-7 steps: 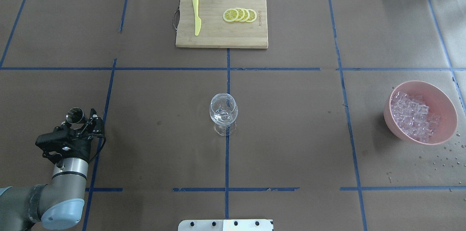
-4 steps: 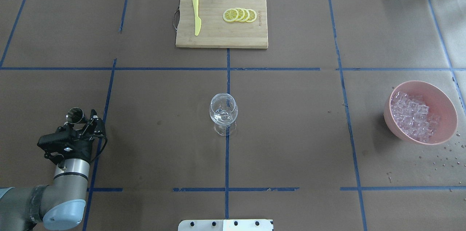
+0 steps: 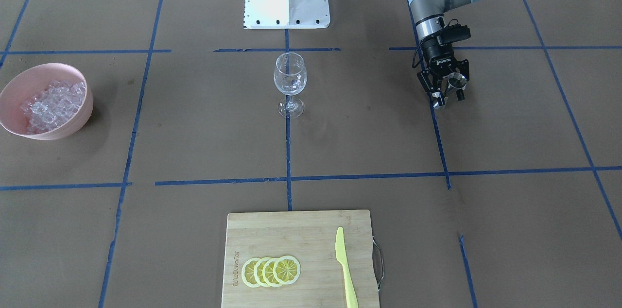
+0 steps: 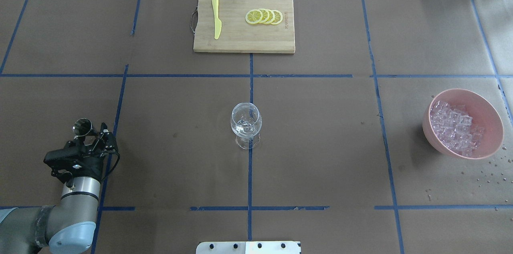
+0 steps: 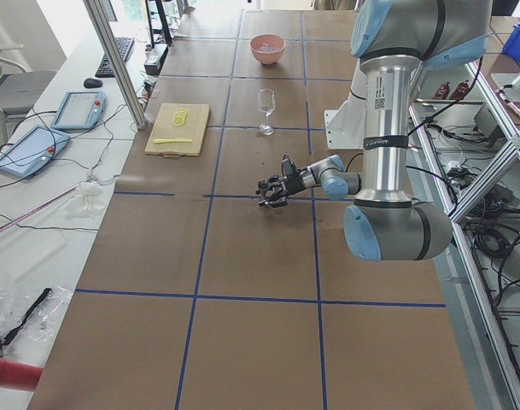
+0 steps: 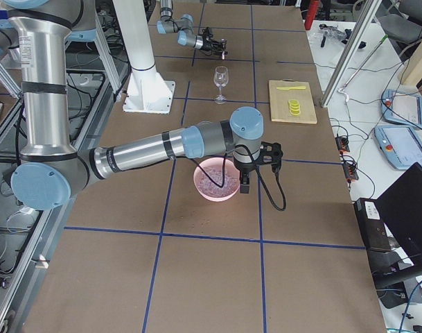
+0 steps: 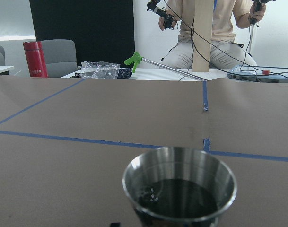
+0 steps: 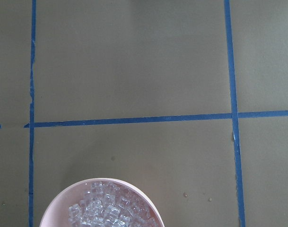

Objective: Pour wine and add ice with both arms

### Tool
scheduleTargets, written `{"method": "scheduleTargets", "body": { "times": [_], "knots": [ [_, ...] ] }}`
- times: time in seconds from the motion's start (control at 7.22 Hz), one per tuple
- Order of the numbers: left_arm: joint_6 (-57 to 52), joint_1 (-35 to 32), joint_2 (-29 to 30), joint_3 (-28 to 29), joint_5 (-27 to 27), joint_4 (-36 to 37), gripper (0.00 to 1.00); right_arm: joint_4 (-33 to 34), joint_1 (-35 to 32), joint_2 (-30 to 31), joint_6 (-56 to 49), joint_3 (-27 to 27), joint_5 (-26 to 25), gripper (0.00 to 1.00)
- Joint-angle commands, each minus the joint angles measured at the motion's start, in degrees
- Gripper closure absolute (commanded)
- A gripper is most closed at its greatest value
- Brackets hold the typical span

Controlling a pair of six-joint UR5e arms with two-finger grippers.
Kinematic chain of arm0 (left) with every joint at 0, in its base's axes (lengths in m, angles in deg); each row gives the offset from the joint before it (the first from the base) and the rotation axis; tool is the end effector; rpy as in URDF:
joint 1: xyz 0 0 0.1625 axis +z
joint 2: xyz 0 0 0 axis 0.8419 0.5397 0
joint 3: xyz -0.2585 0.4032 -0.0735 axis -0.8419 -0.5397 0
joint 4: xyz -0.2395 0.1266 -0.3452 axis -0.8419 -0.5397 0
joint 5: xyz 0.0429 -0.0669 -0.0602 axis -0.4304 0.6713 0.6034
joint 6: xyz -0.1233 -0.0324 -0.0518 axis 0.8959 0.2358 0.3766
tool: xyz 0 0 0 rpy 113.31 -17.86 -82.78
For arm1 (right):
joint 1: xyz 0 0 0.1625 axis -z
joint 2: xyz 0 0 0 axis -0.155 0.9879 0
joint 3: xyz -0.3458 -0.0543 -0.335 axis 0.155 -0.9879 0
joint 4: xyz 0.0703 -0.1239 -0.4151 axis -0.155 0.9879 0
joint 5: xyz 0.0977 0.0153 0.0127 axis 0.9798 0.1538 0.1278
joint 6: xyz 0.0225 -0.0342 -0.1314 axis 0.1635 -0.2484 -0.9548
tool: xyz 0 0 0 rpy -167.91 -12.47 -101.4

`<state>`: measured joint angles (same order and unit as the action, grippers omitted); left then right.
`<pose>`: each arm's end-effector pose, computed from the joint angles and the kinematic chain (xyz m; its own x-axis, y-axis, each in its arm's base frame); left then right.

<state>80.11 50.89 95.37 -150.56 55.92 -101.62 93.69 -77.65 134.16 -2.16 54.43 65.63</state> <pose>0.4685 -0.3097 0.5883 0.7036 -0.2407 -0.6686 0.7044 0.3601 0.6116 -0.0028 -0.5148 0.5856 0.6236 0.0502 0.7802 -0.1163 0.9928 0.0290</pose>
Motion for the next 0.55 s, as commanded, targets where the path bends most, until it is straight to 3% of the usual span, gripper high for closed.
{"method": "scheduleTargets", "body": {
  "times": [0.0,0.28,0.42],
  "knots": [
    [0.0,-0.1,0.0,0.3,-0.1,0.1,0.84,0.0,0.0,-0.1,0.0,0.0,0.0,0.00],
    [0.0,-0.1,0.0,-0.6,-0.1,0.0,1.00,0.0,0.0,-0.1,0.0,0.0,0.0,0.00],
    [-0.1,-0.2,-0.1,-2.7,-0.1,0.0,1.00,0.0,0.0,-0.1,0.0,-0.1,0.0,0.00]
  ]
}}
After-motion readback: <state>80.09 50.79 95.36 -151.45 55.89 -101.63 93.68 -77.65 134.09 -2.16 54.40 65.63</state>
